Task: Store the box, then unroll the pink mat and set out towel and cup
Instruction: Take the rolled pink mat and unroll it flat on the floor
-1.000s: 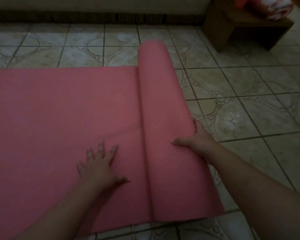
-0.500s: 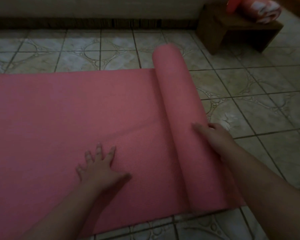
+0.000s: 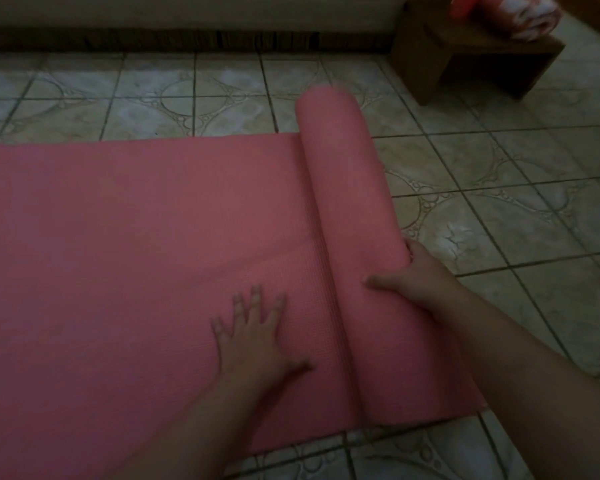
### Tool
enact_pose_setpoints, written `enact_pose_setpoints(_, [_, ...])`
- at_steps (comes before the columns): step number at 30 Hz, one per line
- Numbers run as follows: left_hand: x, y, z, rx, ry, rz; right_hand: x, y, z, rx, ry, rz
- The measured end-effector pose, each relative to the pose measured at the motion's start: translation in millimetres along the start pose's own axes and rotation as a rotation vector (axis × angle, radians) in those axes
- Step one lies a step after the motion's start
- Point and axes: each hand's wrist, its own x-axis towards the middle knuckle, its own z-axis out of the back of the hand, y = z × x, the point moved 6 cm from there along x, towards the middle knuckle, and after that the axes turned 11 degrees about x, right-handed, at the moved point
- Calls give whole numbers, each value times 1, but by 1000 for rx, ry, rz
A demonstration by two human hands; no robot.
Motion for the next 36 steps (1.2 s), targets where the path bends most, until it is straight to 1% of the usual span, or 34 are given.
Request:
enact_pose_setpoints(3, [-1,8,-1,3,-1,23,-3,4,-2,19,16,1])
enact_pose_setpoints(8, [-2,11,2,11,-20,11,-8,14,-15,7,43,37])
enact_pose_setpoints(15, [-2,35,3,2,-27,54,-14,28,-34,53,45,75])
enact_pose_setpoints(19, [0,35,4,6,-6,56,-9,24,-9,51,7,28])
enact_pose_setpoints(22, [0,34,4,3,-3,61,-8,14,22,72,-66,-28])
enact_pose_setpoints(24, [0,33,4,6,3,64,-6,8,38,1,-148,-23])
enact_pose_setpoints(26, [0,33,5,11,5,63,-5,5,42,-105,-202,28])
enact_pose_setpoints(29, [0,33,5,28,11,65,-10,1,28,-261,-189,44])
enact_pose_setpoints(31, [1,33,4,42,17,62,-17,-3,13,-471,-182,35])
enact_pose_setpoints(33, [2,31,4,67,27,52,-25,-6,-6,-660,-186,65])
enact_pose_setpoints(36, [2,28,3,70,31,37,-31,-5,-34,-776,-195,146])
